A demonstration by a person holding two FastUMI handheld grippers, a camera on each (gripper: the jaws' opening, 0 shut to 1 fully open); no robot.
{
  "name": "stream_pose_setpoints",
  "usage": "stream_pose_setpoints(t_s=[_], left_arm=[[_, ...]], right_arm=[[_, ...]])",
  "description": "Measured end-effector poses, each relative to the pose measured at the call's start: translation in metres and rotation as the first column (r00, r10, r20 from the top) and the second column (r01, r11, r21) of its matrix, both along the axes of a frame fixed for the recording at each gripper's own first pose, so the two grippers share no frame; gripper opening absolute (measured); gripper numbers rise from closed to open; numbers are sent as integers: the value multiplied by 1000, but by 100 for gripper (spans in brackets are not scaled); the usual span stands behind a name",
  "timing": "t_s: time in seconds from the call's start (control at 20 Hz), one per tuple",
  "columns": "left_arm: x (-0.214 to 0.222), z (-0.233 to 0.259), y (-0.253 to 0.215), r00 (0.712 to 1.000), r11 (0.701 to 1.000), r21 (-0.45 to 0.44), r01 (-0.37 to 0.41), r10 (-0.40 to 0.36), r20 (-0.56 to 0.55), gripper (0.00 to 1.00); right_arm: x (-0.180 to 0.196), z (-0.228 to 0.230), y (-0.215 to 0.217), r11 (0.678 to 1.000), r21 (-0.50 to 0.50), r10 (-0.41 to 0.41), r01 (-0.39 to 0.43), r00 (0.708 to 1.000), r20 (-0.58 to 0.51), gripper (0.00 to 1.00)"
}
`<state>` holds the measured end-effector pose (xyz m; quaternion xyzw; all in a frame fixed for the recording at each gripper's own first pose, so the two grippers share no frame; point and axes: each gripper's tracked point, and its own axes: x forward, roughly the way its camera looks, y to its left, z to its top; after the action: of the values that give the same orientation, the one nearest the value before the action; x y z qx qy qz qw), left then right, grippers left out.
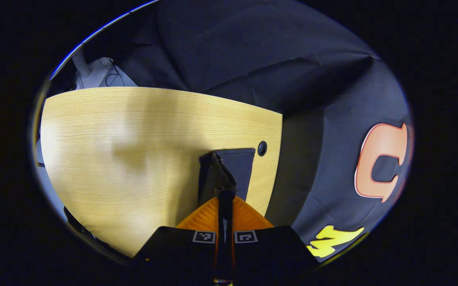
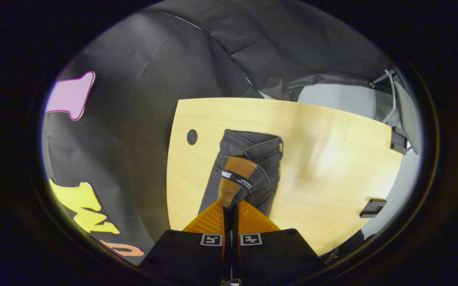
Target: Grasp the waist and the cuffs of the jeans and fold them to make the two legs overlap; first hold the waist and fold one-third of the jeans toward the cuffs, then hold the cuffs and fold the remaining one-third in the same direction to finish folding.
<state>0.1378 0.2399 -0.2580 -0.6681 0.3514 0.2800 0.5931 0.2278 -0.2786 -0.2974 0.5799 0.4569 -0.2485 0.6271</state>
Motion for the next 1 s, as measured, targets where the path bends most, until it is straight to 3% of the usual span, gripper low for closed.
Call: stream_pose_setpoints(t_s=[0.35,0.55,0.7,0.9,0.95,1.0], left_arm=[[81,-45,2,995,999,34,-3,7,-102,3],[115,-70,-5,987,995,74,72,-60,-148,3],[123,-96,-9,975,988,96,118,-97,-200,3],[122,-118,-10,966,991,65,114,-95,-240,4],[121,-120,-10,964,992,56,113,-96,-249,6],[115,-125,-9,958,992,50,117,-99,-269,16]], right_arm=[[73,-48,-2,999,41,-1,3,999,-37,1],[96,-74,-1,998,53,21,-18,998,-53,1],[104,-87,2,998,61,25,-21,997,-70,1],[109,-93,4,997,60,47,-44,997,-63,3],[112,-91,4,997,59,56,-53,997,-49,7],[113,-89,5,997,53,66,-64,997,-37,9]])
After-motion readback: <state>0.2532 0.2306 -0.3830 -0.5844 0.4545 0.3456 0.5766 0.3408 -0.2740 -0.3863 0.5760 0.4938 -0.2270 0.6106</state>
